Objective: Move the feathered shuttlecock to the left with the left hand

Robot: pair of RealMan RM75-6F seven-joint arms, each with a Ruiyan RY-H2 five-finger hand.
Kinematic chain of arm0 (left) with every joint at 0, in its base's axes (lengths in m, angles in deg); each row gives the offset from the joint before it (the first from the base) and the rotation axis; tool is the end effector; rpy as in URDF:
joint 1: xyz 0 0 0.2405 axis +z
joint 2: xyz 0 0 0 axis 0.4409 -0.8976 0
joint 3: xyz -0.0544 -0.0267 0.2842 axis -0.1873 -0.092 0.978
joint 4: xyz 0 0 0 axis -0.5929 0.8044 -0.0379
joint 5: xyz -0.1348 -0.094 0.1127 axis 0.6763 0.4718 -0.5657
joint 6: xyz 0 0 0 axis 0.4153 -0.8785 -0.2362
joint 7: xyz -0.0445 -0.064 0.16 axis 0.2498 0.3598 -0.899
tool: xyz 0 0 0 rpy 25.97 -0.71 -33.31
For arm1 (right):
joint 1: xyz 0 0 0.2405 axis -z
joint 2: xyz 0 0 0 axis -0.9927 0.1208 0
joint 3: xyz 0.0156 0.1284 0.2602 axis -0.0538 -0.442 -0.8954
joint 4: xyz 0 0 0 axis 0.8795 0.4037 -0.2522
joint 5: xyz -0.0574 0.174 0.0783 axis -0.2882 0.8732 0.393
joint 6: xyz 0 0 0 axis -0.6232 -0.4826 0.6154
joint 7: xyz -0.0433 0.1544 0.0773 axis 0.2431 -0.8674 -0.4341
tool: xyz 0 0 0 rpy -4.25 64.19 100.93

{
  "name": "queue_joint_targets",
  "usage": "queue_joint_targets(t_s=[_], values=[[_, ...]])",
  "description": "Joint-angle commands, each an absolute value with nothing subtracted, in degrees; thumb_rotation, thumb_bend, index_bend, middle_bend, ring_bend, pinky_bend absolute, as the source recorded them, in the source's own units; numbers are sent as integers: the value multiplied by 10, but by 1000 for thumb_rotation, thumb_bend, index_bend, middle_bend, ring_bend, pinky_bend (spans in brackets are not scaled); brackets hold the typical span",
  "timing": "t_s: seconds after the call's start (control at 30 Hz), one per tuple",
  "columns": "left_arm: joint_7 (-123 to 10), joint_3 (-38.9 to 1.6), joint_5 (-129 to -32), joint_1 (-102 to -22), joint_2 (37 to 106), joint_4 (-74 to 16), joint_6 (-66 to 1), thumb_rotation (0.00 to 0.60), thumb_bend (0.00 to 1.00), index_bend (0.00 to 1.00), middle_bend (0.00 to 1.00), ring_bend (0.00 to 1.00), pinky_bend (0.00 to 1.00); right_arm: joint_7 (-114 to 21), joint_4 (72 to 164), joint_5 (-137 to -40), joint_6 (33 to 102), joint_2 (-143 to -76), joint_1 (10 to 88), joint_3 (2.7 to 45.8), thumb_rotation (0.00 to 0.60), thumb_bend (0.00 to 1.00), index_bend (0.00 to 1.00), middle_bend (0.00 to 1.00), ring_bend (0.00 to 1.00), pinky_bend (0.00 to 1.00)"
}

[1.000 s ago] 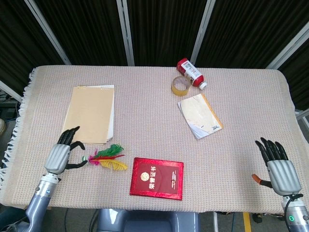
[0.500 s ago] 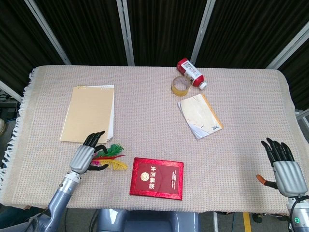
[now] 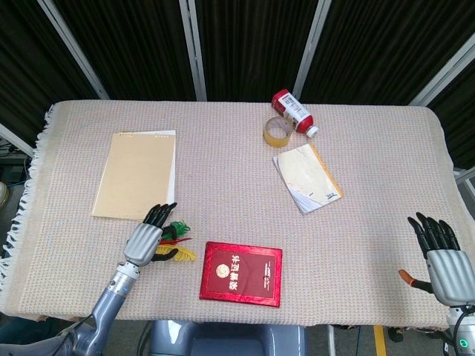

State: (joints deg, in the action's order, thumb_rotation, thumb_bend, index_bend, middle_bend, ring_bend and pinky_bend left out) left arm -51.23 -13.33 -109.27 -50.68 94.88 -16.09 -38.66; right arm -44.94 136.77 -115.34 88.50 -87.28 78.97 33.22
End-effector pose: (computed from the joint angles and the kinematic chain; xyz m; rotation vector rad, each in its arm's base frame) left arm -0.2350 0.3040 -0.0868 -1.7457 -1.0394 -1.1720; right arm -0.3347 -0.2064 0.1937 1.4566 -0.8718 0.8699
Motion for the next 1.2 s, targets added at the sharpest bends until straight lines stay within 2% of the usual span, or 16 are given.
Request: queue_joint_targets(t_s=[0.03, 0.13, 0.33, 0.63, 0.87, 1.07, 1.2], values=[[-513, -135, -1089, -511, 964, -140, -387, 600, 289, 580, 0, 0, 0, -462, 1368, -1166, 889, -872, 789, 335, 600, 105, 0, 0, 0, 0], [-526, -139, -1084, -510, 980, -115, -395, 600, 300, 625, 0, 0, 0, -503, 1359, -1205, 899, -870, 786, 346, 600, 105, 0, 0, 0, 0], [-498, -132, -1103, -504, 996, -90, -443, 600, 366, 743, 1, 0, 0, -499, 1352, -1216, 919, -872, 794, 348, 600, 105, 0, 0, 0, 0], [-477, -121, -1125, -460, 950, -140, -549, 600, 377, 780, 41, 0, 0, -488, 1352, -1211, 919, -876, 795, 346, 600, 105, 0, 0, 0, 0], [-473, -93, -1151, -407, 888, -144, -636, 600, 357, 706, 52, 0, 0, -463, 1354, -1206, 914, -886, 792, 342, 600, 115, 0, 0, 0, 0], [-457, -78, -1160, -363, 841, -124, -698, 600, 274, 546, 31, 0, 0, -442, 1360, -1209, 913, -893, 792, 343, 600, 119, 0, 0, 0, 0], [-452, -79, -1155, -338, 818, -125, -725, 600, 237, 486, 15, 0, 0, -439, 1360, -1202, 903, -895, 788, 342, 600, 119, 0, 0, 0, 0]])
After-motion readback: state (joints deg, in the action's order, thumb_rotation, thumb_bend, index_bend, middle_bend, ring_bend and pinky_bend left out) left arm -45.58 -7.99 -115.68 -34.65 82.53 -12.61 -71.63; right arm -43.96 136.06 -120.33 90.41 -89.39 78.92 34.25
